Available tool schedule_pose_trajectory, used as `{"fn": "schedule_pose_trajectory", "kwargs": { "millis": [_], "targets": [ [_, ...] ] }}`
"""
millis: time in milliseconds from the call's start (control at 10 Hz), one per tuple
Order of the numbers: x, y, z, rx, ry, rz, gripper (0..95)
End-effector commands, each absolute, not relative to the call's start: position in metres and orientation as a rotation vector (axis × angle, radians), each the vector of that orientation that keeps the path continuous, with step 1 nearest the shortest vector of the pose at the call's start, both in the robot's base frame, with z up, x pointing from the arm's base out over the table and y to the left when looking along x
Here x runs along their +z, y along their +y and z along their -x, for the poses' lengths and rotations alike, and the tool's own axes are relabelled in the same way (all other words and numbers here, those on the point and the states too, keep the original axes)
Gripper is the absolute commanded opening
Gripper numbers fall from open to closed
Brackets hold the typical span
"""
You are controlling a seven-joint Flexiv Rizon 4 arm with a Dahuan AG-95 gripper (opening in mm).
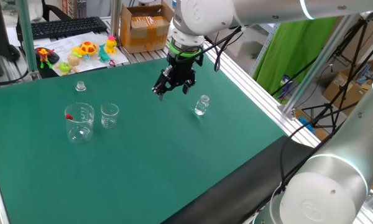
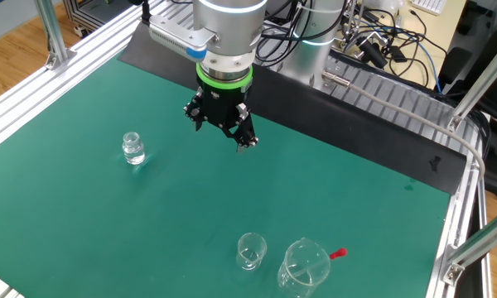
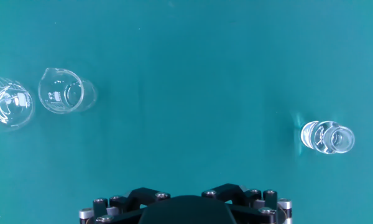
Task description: Transfer liquid using a dropper
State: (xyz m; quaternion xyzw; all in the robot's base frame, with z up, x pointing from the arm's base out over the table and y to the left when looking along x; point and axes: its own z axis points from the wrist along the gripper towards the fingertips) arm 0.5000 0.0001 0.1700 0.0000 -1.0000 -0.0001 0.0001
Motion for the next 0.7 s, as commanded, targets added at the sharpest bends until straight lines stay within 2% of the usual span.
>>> {"fn": "schedule_pose_trajectory", "kwargs": {
  "millis": [100,200,700],
  "targets": [
    [0.170,0.000,-0.500,0.000,-3.142,0.000,95.0],
    [0.169,0.001,-0.499,-0.174,-3.125,0.185,0.0],
    [0.164,0.012,-0.492,-0.179,-3.131,0.215,0.0]
  ]
}}
